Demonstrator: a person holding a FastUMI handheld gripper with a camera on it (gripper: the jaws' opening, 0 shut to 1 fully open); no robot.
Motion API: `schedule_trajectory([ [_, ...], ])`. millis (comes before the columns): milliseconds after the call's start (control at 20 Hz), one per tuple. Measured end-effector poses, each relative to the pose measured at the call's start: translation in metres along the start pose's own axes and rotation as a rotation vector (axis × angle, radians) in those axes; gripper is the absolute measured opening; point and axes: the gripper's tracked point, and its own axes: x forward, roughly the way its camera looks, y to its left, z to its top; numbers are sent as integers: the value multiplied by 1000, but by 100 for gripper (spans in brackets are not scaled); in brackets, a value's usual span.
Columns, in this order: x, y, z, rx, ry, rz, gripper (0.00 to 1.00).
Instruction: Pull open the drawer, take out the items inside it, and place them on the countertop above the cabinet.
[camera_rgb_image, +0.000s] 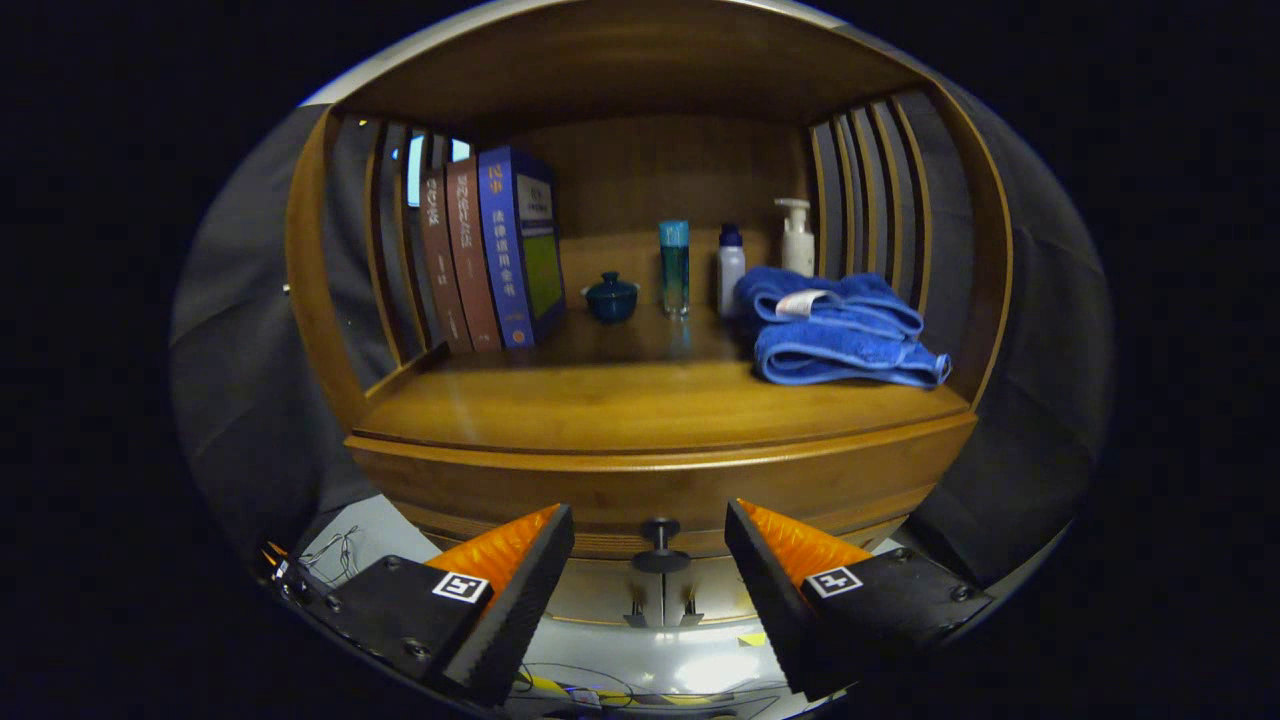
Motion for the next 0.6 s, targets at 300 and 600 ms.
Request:
schedule_trajectory([
  [300,33,-12,-35,17,94,-24,89],
  [600,40,-11,-52,-17,145,-23,46],
])
